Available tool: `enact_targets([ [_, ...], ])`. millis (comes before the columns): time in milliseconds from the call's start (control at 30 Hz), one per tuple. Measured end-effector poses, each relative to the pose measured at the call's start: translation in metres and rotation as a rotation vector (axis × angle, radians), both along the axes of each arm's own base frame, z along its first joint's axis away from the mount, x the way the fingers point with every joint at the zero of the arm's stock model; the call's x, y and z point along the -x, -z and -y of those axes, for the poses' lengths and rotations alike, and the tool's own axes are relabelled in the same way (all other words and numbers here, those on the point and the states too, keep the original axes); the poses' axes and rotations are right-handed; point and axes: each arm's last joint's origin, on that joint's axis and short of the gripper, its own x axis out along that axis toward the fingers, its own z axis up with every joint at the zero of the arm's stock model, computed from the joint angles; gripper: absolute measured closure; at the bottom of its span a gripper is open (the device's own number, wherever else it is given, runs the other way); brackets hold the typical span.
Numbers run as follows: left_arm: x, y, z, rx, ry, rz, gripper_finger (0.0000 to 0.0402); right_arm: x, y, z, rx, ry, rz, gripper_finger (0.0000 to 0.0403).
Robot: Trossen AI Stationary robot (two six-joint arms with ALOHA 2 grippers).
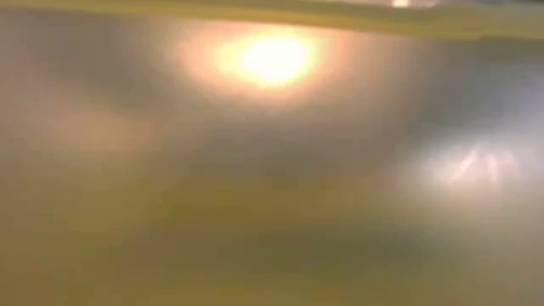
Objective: Pick & place school supplies into a supply box
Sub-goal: Put the yellow pencil into the yellow supply box, then put the black pen into the yellow supply box
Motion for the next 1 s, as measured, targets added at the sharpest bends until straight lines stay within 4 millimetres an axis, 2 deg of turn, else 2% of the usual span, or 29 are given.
enact_targets([
  [500,0.0,0.0,0.0,0.0,0.0,0.001,0.0318,0.0,0.001,0.0,-0.024,-0.03,-0.026,0.0356],
  [600,0.0,0.0,0.0,0.0,0.0,0.001,0.0318,-0.001,0.001,0.0,-0.025,-0.028,-0.027,0.0332],
  [733,0.0,0.0,0.0,0.0,0.0,0.001,0.0317,-0.003,0.0,0.003,-0.037,-0.035,-0.043,0.0279],
  [800,0.0,0.0,0.0,0.0,0.0,0.001,0.0316,-0.001,-0.005,0.006,-0.025,-0.035,-0.051,0.0256],
  [900,0.0,0.0,0.0,0.0,0.0,0.001,0.0315,0.006,-0.027,0.012,-0.001,-0.041,-0.046,0.0237],
  [1000,0.0,0.0,0.0,-0.001,0.0,-0.002,0.0318,0.024,-0.047,0.016,0.081,-0.04,-0.071,0.0232],
])
